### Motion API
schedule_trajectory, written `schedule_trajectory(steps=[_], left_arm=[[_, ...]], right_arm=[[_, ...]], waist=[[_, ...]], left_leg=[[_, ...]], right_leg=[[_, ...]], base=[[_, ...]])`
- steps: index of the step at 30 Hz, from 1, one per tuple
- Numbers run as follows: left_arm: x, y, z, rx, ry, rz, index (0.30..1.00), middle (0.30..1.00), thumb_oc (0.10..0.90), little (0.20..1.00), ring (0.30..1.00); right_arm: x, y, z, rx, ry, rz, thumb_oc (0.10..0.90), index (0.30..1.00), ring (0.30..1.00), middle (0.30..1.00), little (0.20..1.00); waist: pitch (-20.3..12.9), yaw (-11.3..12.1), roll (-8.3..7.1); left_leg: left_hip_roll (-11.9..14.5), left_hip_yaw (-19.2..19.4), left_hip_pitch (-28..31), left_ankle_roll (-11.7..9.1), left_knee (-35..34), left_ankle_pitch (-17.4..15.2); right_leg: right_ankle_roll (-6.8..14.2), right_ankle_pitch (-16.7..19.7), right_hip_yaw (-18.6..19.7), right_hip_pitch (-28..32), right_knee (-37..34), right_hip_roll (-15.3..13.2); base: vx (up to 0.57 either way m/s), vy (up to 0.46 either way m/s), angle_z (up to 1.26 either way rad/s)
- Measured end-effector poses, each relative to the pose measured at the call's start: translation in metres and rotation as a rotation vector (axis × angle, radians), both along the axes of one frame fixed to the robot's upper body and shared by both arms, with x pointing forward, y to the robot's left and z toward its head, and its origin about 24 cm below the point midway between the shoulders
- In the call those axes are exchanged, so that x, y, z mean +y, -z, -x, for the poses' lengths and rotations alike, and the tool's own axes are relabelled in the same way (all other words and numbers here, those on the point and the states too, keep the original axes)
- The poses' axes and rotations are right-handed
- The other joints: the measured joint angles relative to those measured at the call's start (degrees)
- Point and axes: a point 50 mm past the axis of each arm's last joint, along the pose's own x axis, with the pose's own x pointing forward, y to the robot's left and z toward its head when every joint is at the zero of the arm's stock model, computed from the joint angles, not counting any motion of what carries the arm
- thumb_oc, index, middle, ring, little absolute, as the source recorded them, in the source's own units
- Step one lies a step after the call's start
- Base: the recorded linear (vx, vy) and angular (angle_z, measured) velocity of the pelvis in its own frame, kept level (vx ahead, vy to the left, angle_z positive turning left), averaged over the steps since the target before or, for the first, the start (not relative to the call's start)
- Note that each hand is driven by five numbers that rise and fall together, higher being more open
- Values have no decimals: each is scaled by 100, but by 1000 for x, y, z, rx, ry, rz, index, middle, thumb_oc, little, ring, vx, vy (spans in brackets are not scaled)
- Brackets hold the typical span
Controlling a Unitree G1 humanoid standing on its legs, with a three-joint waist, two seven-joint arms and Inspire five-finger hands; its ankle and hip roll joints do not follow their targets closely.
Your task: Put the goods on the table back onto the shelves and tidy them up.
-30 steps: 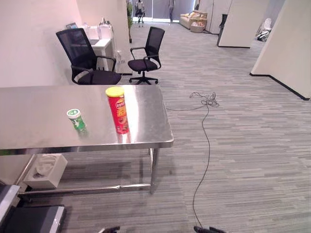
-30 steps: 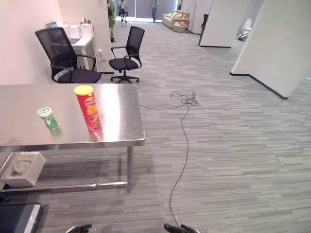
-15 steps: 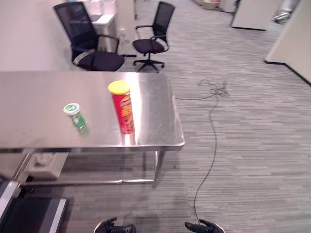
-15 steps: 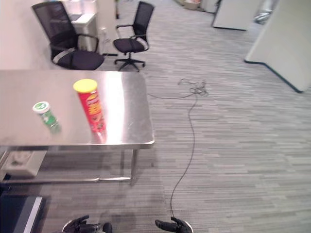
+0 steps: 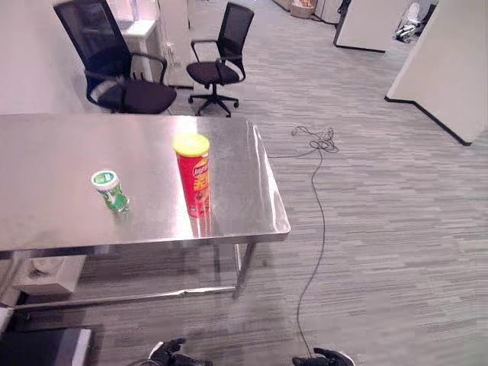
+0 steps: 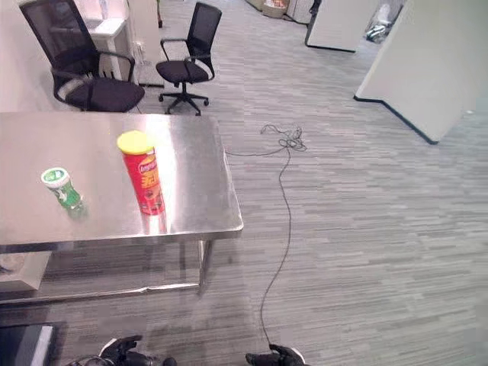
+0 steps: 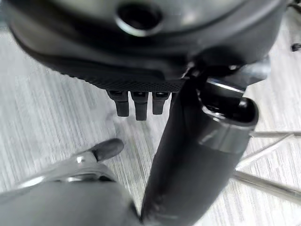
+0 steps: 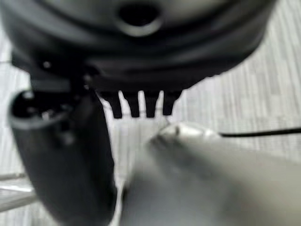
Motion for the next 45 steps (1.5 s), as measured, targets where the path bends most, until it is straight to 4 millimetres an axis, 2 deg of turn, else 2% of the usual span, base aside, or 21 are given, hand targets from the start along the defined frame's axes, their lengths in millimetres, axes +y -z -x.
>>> schedule_trajectory(steps=[3, 6, 9, 10, 13, 15, 16, 17, 18, 19, 21, 22, 23, 25, 28, 31, 32, 36, 40, 43, 45], left_arm=[[-4, 0, -4, -24, -9, 14, 900, 900, 800, 900, 900], [-20, -2, -19, -77, -6, 46, 900, 900, 800, 900, 900], [-17, -2, -18, -72, -6, 34, 900, 900, 800, 900, 900], [-16, -1, -16, -63, -4, 26, 900, 900, 800, 900, 900], [-20, 0, -17, -48, 32, 28, 900, 900, 800, 900, 900], [-27, 1, -17, -38, 94, 28, 900, 900, 800, 900, 900], [-41, 4, -14, -23, 139, 51, 900, 900, 800, 900, 900], [-35, 3, -15, -25, 164, 29, 900, 900, 800, 900, 900], [-34, 2, -17, -20, 195, 14, 900, 900, 800, 900, 900], [-39, 3, -15, -5, 237, 22, 900, 900, 800, 900, 900], [-41, 6, -6, 20, 233, 42, 900, 900, 800, 900, 900], [-40, 7, -4, 20, 206, 48, 900, 900, 800, 900, 900], [-33, 8, 3, 32, 121, 41, 900, 900, 800, 900, 900], [-14, 6, 10, 46, 51, -4, 900, 900, 800, 900, 900], [0, 6, 28, 96, 57, -40, 900, 900, 800, 900, 900], [16, 2, 29, 102, 85, -86, 900, 900, 800, 900, 900], [16, 2, 29, 107, 109, -92, 900, 900, 800, 900, 900], [-10, 8, 31, 107, 166, -9, 900, 900, 800, 900, 900], [-12, 10, 35, 119, 141, -1, 900, 900, 800, 900, 900], [-13, 10, 35, 122, 150, -3, 900, 900, 800, 900, 900], [-14, 10, 36, 120, 159, -5, 900, 900, 800, 900, 900]], right_arm=[[-3, 3, 12, 31, 19, 6, 800, 900, 900, 900, 900], [-23, 0, 11, 69, 49, 70, 800, 900, 900, 900, 900], [-26, -1, 11, 67, 33, 79, 800, 900, 900, 900, 900], [-24, -1, 7, 58, -2, 83, 800, 900, 900, 900, 900], [-27, -1, 10, 76, -31, 101, 800, 900, 900, 900, 900], [-39, -1, 22, 112, -21, 131, 800, 900, 900, 900, 900], [-53, -3, 30, 128, -10, 165, 800, 900, 900, 900, 900], [-45, -1, 32, 132, -8, 152, 800, 900, 900, 900, 900], [-40, 1, 37, 142, 7, 140, 800, 900, 900, 900, 900], [-43, 0, 35, 120, 88, 129, 800, 900, 900, 900, 900], [-47, -1, 37, 106, 182, 118, 800, 900, 900, 900, 900], [-46, 0, 37, 106, 189, 110, 800, 900, 900, 900, 900], [-39, 2, 40, 116, 214, 86, 800, 900, 900, 900, 900], [-36, 4, 48, 128, 243, 70, 800, 900, 900, 900, 900], [-33, 5, 51, 138, 242, 61, 800, 900, 900, 900, 900], [-33, 7, 68, 171, 268, 51, 800, 900, 900, 900, 900], [-36, 6, 74, 182, 279, 59, 800, 900, 900, 900, 900], [-107, -17, 132, 188, 668, 188, 800, 900, 900, 900, 900], [-166, -54, 173, 158, 884, 396, 800, 900, 900, 900, 900], [-195, -78, 175, 24, 968, 524, 800, 900, 900, 900, 900], [-204, -88, 158, -84, 960, 556, 800, 900, 900, 900, 900]], waist=[[3, 161, -82], [127, 324, 238], [119, 287, 329], [91, 248, 344], [28, 207, 391], [-63, 157, 527], [-200, 27, 843], [-277, -32, 607], [-297, -169, 440], [-314, -322, 438], [-319, -380, 521], [-341, -364, 555], [-372, -386, 592], [-397, -368, 478], [-404, -354, 219], [-480, -367, -192], [-497, -361, -239], [-513, -741, 158], [-508, -815, 247], [-509, -876, 256], [-502, -962, 295]], left_leg=[[-221, -394, -385, -355, 589, -274], [-88, -375, -717, -506, 1111, -537], [408, -274, -662, -653, 949, -444], [798, -296, -620, -835, 770, -326], [1260, -469, -565, -1119, 407, -94], [1447, -583, -470, -1136, 205, 49], [1495, -582, -406, -1094, 201, 241], [1143, -491, -315, -1122, 47, 283], [702, -456, -204, -924, -57, 187], [306, -413, -119, -638, -88, 18], [-56, -223, 44, -291, -89, -145], [-106, -162, 114, -235, -76, -138], [-210, -140, 166, -120, -60, -162], [-302, -99, 189, -52, -55, -205], [-329, -5, 185, -55, -54, -208], [-327, 81, 250, -193, -58, -255], [-308, 136, 274, -284, -64, -305], [152, 277, 286, -561, -58, -217], [381, 352, 268, -702, -66, -211], [431, 354, 275, -710, -80, -203], [427, 353, 270, -713, -83, -209]], right_leg=[[-773, -54, -119, 267, -248, 212], [-1072, 281, -377, 617, -865, 223], [-1068, 429, -401, 840, -1237, 257], [-1008, 464, -425, 899, -1323, 255], [-912, 468, -426, 922, -1349, 278], [-684, 530, -446, 974, -1274, 178], [-435, 549, -493, 1041, -1252, 164], [-294, 615, -485, 1048, -1219, -225], [-197, 696, -481, 1014, -1090, -641], [-323, 818, -488, 953, -780, -1068], [-307, 1217, -455, 849, -569, -1459], [-269, 1280, -441, 832, -553, -1542], [61, 1033, -402, 870, -478, -1611], [352, 918, -339, 830, -510, -1564], [390, 915, -330, 844, -832, -1580], [486, 1364, -278, 830, -1000, -1579], [509, 1192, -275, 861, -1042, -1532], [271, 967, -125, 840, -1293, -987], [206, 941, -64, 888, -1429, -763], [168, 970, -69, 934, -1522, -698], [147, 991, -69, 945, -1557, -699]], base=[[-30, 13, 97], [19, 135, 68], [41, 225, 14], [90, 373, 0], [51, 275, 0], [57, 417, 2], [65, 576, 14], [70, 679, 24], [66, 626, 22], [79, 451, 14], [70, 210, -21], [61, 70, -32], [85, 66, -14], [51, -19, -1], [20, -60, -5], [8, -57, -22], [3, -42, -46], [37, -44, -28], [36, -15, -16], [13, -5, -1], [0, 0, 0]])
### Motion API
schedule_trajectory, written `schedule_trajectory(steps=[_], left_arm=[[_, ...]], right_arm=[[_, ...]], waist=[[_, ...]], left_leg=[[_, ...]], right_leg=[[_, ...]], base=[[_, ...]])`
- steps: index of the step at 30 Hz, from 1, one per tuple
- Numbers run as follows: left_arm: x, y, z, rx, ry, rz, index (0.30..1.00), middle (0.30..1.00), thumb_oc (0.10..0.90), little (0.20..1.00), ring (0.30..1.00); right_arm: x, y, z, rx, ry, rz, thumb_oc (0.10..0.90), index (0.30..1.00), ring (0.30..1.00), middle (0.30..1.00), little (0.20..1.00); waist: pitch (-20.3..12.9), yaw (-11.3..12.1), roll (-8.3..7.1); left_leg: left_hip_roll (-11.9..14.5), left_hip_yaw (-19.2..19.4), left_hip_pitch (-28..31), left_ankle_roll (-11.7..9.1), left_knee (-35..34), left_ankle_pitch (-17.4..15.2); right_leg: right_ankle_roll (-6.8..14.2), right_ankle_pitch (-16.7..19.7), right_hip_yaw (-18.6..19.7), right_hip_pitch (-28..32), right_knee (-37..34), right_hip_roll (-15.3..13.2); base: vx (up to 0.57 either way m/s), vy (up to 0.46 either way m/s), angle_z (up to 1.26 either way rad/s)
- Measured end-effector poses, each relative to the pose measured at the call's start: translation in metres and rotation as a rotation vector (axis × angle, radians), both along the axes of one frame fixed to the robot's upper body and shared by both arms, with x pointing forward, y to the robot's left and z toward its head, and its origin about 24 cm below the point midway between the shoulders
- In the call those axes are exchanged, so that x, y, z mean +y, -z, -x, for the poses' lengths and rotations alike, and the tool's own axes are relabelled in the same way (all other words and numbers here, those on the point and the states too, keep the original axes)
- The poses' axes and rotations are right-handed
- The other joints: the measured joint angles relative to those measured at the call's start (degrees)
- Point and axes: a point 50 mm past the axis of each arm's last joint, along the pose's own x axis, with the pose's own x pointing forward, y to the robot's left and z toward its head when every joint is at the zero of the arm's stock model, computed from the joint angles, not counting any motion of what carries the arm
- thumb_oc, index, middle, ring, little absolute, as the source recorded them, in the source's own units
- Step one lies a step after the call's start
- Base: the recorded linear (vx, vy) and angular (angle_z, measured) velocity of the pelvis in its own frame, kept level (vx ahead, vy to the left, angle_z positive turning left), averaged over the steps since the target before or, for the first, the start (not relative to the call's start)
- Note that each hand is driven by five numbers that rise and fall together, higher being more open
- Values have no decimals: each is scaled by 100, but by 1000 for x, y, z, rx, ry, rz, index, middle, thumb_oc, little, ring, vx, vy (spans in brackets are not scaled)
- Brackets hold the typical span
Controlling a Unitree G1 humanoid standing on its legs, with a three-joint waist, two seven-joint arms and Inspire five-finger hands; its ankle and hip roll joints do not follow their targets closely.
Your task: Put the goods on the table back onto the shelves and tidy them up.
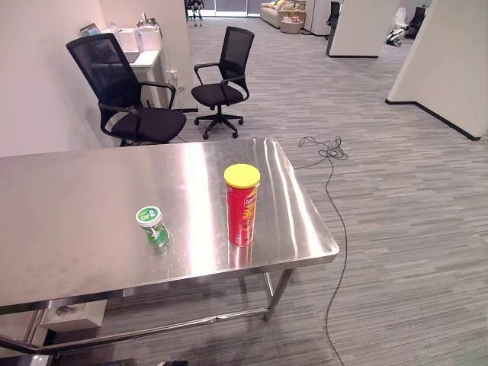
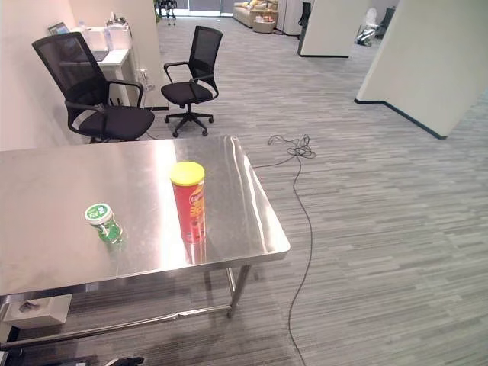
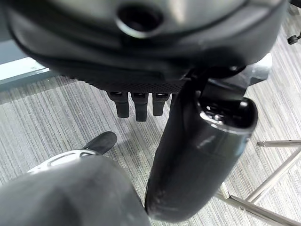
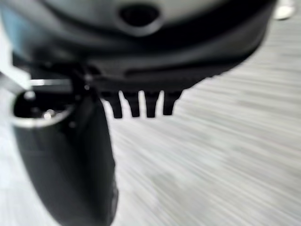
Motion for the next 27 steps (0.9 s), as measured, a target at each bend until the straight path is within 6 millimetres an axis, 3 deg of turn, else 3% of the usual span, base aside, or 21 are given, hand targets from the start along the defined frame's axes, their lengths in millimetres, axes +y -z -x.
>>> schedule_trajectory(steps=[1, 4, 7, 8, 13, 15, 16, 18, 20, 24, 25, 27], left_arm=[[-5, 1, 0, 3, 21, 7, 900, 900, 800, 900, 900], [-13, 2, -2, -2, 43, 23, 900, 900, 800, 900, 900], [-20, 2, -8, -29, 50, 41, 900, 900, 800, 900, 900], [-22, 2, -9, -34, 48, 46, 900, 900, 800, 900, 900], [-19, 1, -8, -38, 42, 40, 900, 900, 800, 900, 900], [-19, 1, -8, -39, 64, 37, 900, 900, 800, 900, 900], [-20, 1, -8, -43, 71, 38, 900, 900, 800, 900, 900], [-19, 1, -9, -44, 80, 34, 900, 900, 800, 900, 900], [-17, 0, -11, -50, 83, 31, 900, 900, 800, 900, 900], [-13, 0, -7, -47, 79, 21, 900, 900, 800, 900, 900], [-13, -1, -7, -51, 82, 23, 900, 900, 800, 900, 900], [-11, -2, -10, -61, 84, 20, 900, 900, 800, 900, 900]], right_arm=[[-8, -14, -31, -85, -79, 106, 800, 900, 900, 900, 900], [-14, -43, -74, -191, -203, 276, 800, 900, 900, 900, 900], [-12, -72, -109, -244, -325, 449, 800, 900, 900, 900, 900], [-12, -91, -127, -265, -397, 542, 800, 900, 900, 900, 900], [-14, -155, -153, -337, -480, 859, 800, 900, 900, 900, 900], [-17, -192, -162, -370, -513, 1002, 800, 900, 900, 900, 900], [-10, -225, -170, -446, -536, 1132, 800, 900, 900, 900, 900], [12, -265, -187, -618, -601, 1287, 800, 900, 900, 900, 900], [24, -281, -195, -713, -654, 1338, 800, 900, 900, 900, 900], [63, -314, -234, -1103, -805, 1268, 800, 900, 900, 900, 900], [78, -322, -252, -1163, -968, 1204, 800, 900, 900, 900, 900], [94, -322, -266, -1148, -1166, 1125, 800, 900, 900, 900, 900]], waist=[[-7, -88, 72], [-19, -159, 235], [-43, -19, 373], [-47, -17, 395], [-46, -21, 355], [-46, -32, 346], [-46, -36, 345], [-49, -44, 315], [-60, 13, 266], [-73, 207, 203], [-82, 294, 187], [-85, 437, 133]], left_leg=[[-17, 6, 1, 0, -3, -9], [-38, 3, -1, -2, -5, -10], [-48, -15, -15, -22, -3, 2], [-58, -20, -14, -10, -2, 22], [-61, -18, -16, -1, 8, 31], [-62, -24, -12, -3, 0, 26], [-53, -27, -10, -5, 0, 28], [-48, -62, 15, -10, -2, 32], [-54, -102, 7, -11, -3, 31], [-58, -170, -6, -54, -4, 27], [-57, -197, -3, -34, -2, 54], [-46, -253, -7, -28, 0, 72]], right_leg=[[-1, 48, 5, 23, -70, -4], [-8, 104, 4, 75, -193, -8], [-2, 139, -19, 86, -247, -4], [-28, 174, -26, 97, -247, -12], [-25, 182, -29, 105, -245, -8], [-23, 181, -47, 120, -245, -18], [-23, 181, -58, 124, -245, -11], [-23, 181, -92, 174, -245, -8], [-16, 175, -123, 197, -247, -13], [-18, 177, -184, 235, -248, -23], [-19, 179, -209, 252, -247, -18], [-19, 178, -267, 280, -247, -9]], base=[[0, 0, 0], [0, 0, 0], [14, -17, 5], [18, -24, 4], [0, 0, 0], [0, 0, 0], [0, 0, 0], [6, -24, 9], [-1, -21, 14], [-6, -16, 8], [-8, -10, 12], [-4, -7, 13]])
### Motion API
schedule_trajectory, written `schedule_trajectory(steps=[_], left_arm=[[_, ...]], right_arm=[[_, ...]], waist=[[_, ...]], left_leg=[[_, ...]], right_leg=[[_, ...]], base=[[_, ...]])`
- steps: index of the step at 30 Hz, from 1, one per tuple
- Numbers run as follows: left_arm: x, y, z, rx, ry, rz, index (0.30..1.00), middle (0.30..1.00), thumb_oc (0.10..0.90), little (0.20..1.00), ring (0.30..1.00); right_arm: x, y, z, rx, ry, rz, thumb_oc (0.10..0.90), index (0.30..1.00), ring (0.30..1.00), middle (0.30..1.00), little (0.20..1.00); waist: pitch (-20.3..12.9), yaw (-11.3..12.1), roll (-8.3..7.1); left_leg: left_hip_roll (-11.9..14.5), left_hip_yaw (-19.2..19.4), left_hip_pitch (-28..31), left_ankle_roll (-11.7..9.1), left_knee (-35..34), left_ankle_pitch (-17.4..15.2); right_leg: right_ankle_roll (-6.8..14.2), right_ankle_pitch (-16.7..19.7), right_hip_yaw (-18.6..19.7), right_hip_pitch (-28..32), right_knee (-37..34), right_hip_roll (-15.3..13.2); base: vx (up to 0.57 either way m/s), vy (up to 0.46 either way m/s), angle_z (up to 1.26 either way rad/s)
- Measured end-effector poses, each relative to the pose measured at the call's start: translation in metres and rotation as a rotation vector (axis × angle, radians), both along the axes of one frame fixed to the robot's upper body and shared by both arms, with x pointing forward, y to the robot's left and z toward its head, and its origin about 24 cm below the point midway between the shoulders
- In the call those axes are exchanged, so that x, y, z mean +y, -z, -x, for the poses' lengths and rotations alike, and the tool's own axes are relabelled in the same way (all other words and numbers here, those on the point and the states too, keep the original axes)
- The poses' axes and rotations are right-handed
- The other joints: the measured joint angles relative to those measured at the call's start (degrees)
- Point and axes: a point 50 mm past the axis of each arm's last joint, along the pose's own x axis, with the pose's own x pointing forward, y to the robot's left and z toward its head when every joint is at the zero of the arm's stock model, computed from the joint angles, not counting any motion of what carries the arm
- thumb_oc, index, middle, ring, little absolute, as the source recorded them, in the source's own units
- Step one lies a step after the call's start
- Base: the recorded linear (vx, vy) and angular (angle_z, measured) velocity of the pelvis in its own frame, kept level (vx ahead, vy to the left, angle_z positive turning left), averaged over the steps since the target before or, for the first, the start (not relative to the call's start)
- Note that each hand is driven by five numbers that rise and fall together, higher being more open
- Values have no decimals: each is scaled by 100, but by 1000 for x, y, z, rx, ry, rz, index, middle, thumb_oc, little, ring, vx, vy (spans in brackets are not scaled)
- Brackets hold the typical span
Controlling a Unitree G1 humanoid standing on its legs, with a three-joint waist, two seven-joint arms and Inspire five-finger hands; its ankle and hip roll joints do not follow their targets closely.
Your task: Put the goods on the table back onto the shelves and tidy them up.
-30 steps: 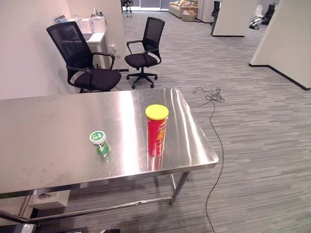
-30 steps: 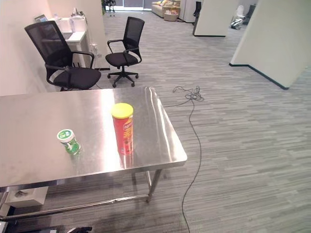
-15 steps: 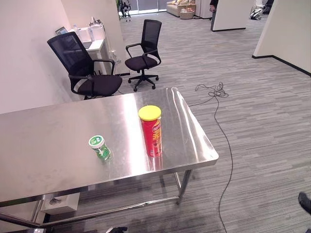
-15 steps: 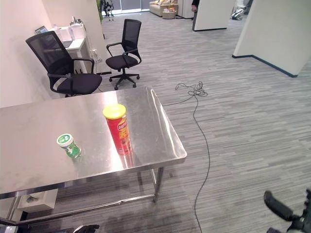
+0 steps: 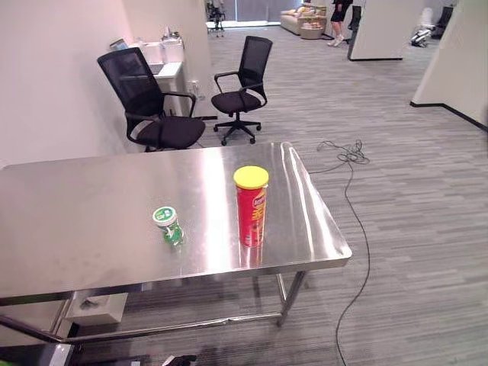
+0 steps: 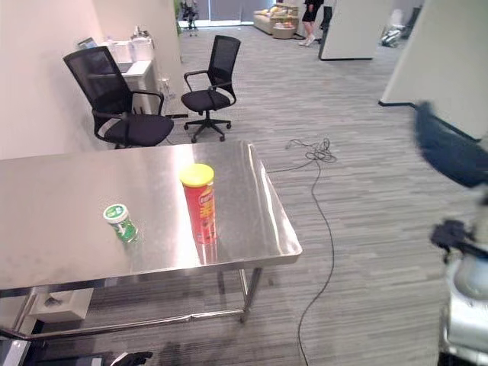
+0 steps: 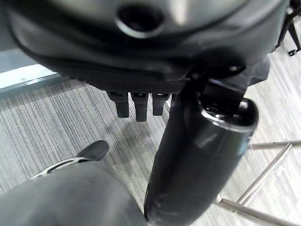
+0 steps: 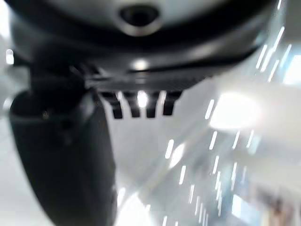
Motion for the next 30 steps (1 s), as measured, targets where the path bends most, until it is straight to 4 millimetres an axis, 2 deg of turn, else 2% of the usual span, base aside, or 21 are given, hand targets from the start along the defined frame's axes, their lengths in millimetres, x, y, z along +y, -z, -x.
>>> schedule_trajectory(steps=[2, 3, 7, 13, 22, 26, 30], left_arm=[[2, -1, -2, -6, 0, -4, 900, 900, 800, 900, 900], [5, -2, -3, -12, -7, -8, 900, 900, 800, 900, 900], [10, -3, -3, -18, -31, -13, 900, 900, 800, 900, 900], [9, -3, -3, -17, -44, -9, 900, 900, 800, 900, 900], [6, -2, -2, -18, -48, 0, 900, 900, 800, 900, 900], [7, -2, -3, -21, -60, 0, 900, 900, 800, 900, 900], [8, -2, -3, -22, -66, 0, 900, 900, 800, 900, 900]], right_arm=[[10, 6, -7, 66, -69, 34, 800, 900, 900, 900, 900], [15, 11, -13, 106, -126, 17, 800, 900, 900, 900, 900], [15, 21, -27, 174, -212, -79, 800, 900, 900, 900, 900], [16, 26, -35, 213, -313, -205, 800, 900, 900, 900, 900], [36, 48, -42, 342, -516, -330, 800, 900, 900, 900, 900], [41, 47, -43, 342, -570, -362, 800, 900, 900, 900, 900], [56, 37, -40, 320, -641, -323, 800, 900, 900, 900, 900]], waist=[[-8, 87, -41], [29, 153, -111], [62, 167, -190], [83, 138, -174], [130, 143, -193], [151, 137, -190], [158, 127, -194]], left_leg=[[-5, -43, 0, 6, 22, 18], [-19, -52, -11, 14, 24, 44], [-25, -72, -26, 14, 24, 44], [-12, -70, -22, 14, 21, 44], [-6, -74, -68, 11, -2, 43], [-2, -69, -69, 7, 16, 48], [4, -63, -57, 2, 24, 53]], right_leg=[[1, 0, -15, 0, 0, -2], [1, 0, -17, -3, 1, -3], [1, 0, -26, 6, 1, -4], [1, -1, -20, 3, 1, -5], [4, -3, -23, 4, 0, -7], [3, -3, -14, -20, 0, 0], [2, -2, -12, -41, 1, 5]], base=[[-2, -3, 10], [-2, 0, 10], [-6, -4, 4], [0, 0, 0], [0, 0, 0], [0, 0, 0], [0, 0, 0]])
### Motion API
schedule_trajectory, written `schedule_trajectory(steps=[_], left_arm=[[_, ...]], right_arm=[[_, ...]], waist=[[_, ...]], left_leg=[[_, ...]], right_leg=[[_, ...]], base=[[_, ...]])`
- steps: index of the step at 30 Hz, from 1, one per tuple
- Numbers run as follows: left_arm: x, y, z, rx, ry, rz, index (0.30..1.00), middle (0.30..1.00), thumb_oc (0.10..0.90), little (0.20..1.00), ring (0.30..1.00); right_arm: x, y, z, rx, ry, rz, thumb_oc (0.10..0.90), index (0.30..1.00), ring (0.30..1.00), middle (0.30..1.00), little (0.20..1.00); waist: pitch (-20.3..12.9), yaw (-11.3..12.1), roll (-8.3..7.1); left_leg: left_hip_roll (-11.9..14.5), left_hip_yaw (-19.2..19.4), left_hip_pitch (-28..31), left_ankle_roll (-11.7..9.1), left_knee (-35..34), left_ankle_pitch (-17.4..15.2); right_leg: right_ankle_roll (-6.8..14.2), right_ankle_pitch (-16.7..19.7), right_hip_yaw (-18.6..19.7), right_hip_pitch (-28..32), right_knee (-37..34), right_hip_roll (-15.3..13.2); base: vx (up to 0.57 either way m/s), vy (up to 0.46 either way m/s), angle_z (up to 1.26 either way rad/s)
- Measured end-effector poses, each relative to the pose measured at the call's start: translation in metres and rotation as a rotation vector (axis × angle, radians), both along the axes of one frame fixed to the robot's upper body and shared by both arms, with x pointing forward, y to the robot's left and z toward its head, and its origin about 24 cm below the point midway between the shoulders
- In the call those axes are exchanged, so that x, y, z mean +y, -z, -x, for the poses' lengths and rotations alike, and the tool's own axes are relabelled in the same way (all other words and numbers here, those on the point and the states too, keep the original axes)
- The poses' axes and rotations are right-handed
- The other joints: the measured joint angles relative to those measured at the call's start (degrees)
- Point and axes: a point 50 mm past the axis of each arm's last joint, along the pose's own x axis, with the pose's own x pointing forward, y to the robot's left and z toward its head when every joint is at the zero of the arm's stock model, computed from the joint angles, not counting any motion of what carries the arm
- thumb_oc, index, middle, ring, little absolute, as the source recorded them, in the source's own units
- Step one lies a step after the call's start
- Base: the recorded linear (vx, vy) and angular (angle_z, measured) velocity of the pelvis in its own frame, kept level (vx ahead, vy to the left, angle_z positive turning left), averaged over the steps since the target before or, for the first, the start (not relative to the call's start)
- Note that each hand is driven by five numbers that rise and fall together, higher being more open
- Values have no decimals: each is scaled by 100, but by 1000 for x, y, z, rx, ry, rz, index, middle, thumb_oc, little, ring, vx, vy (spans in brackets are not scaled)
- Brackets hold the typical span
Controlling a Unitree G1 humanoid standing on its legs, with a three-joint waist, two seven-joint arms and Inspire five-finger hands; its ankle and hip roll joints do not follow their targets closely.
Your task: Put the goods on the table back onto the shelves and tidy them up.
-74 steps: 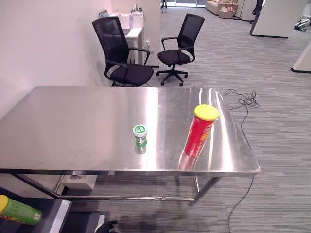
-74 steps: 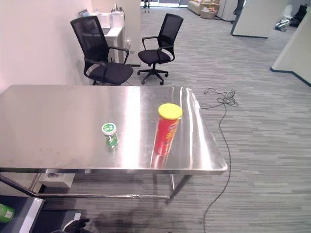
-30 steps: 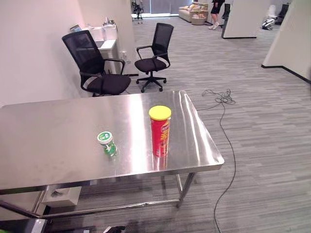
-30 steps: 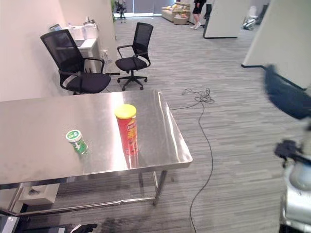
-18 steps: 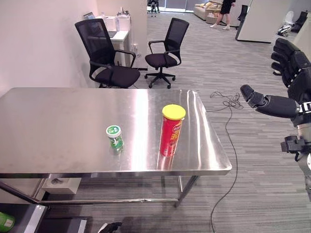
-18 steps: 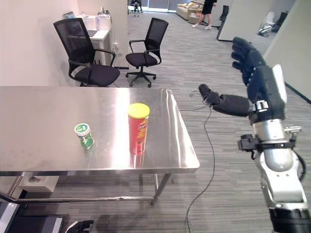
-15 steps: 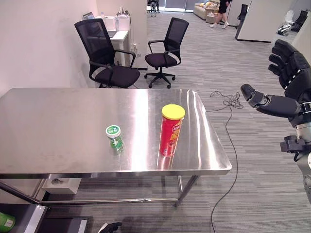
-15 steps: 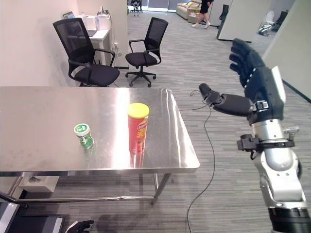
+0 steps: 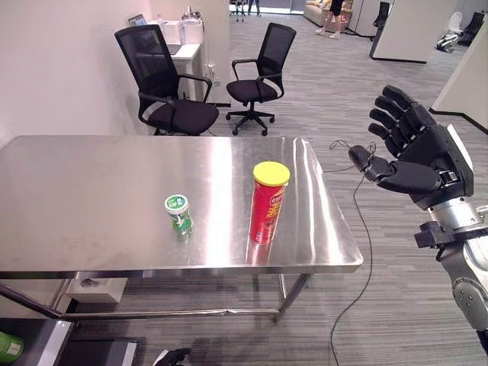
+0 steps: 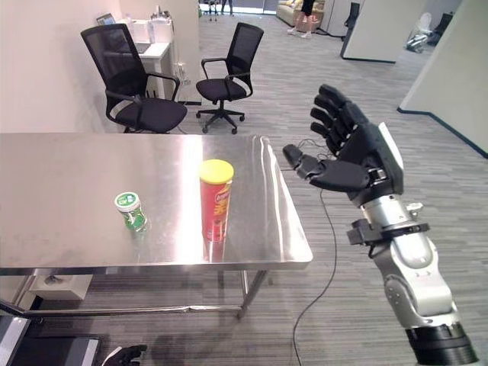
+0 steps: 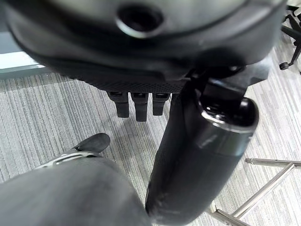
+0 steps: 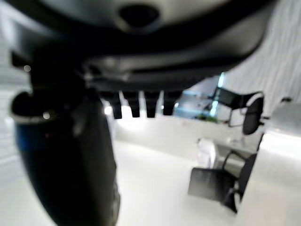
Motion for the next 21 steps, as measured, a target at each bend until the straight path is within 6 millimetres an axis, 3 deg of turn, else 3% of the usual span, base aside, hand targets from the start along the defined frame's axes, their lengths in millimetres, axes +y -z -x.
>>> schedule_trajectory(steps=[12, 21], left_arm=[[2, 0, 0, -3, -3, -3, 900, 900, 800, 900, 900], [3, -1, -1, -6, -7, -5, 900, 900, 800, 900, 900]], right_arm=[[25, -7, -9, -23, -111, 33, 800, 900, 900, 900, 900], [48, 15, -18, 76, -158, 162, 800, 900, 900, 900, 900]], waist=[[22, 26, -34], [33, 45, -51]], left_leg=[[1, -7, -19, 0, -9, -1], [0, -52, -30, 1, -3, 0]], right_leg=[[0, 0, -6, 22, 0, 1], [-1, -1, -58, 47, 0, 1]], base=[[0, 0, 0], [2, 2, 2]])
